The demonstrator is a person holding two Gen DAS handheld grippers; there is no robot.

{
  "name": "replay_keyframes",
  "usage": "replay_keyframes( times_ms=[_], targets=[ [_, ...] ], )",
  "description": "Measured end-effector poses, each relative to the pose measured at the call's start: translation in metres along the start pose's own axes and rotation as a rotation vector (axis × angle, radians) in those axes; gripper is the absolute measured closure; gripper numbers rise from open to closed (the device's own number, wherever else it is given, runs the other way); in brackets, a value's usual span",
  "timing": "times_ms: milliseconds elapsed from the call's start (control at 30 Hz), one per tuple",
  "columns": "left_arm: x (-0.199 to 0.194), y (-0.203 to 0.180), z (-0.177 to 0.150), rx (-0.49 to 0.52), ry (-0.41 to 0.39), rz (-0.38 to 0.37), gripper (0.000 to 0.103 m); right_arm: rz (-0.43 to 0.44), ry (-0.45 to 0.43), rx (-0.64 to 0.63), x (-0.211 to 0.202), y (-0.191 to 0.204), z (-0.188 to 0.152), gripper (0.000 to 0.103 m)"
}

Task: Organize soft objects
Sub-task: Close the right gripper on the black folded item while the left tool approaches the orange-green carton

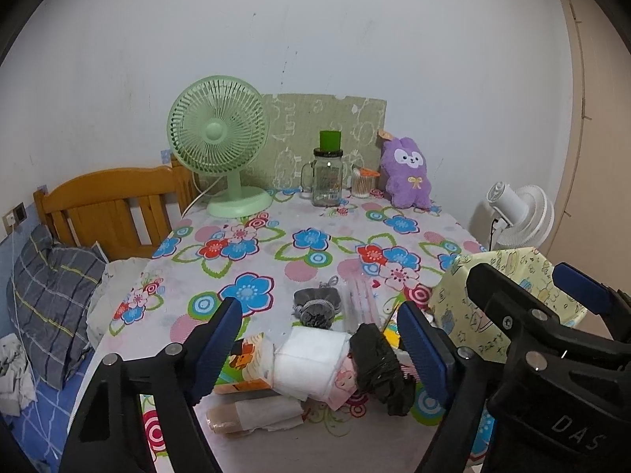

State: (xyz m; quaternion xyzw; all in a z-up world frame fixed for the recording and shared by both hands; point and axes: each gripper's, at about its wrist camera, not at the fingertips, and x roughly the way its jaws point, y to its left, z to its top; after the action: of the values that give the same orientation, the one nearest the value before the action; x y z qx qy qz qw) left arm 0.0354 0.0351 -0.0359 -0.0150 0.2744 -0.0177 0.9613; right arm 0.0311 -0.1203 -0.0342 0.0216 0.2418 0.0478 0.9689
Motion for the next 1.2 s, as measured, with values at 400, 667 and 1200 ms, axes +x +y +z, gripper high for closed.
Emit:
replay_keyframes(
  times_ms=[400, 667, 1200],
  targets=[
    [0.025, 0.020, -0.020, -0.017, 0.064, -0.001, 0.026, 0.026, 0.060, -0.010, 0.026, 0.018, -0.020, 0.012],
    [0.039, 0.033, -0.034, -0.028, 0.111, 0.018, 0.026, 0.049, 0.111, -0.022, 0.046, 0.031, -0.033, 0.015],
    [0.079, 0.054, -0.051, -0.040, 0.208, 0.081, 0.027, 0.043, 0.261, -0.017, 0.097, 0.040, -0.053, 0.023]
  ],
)
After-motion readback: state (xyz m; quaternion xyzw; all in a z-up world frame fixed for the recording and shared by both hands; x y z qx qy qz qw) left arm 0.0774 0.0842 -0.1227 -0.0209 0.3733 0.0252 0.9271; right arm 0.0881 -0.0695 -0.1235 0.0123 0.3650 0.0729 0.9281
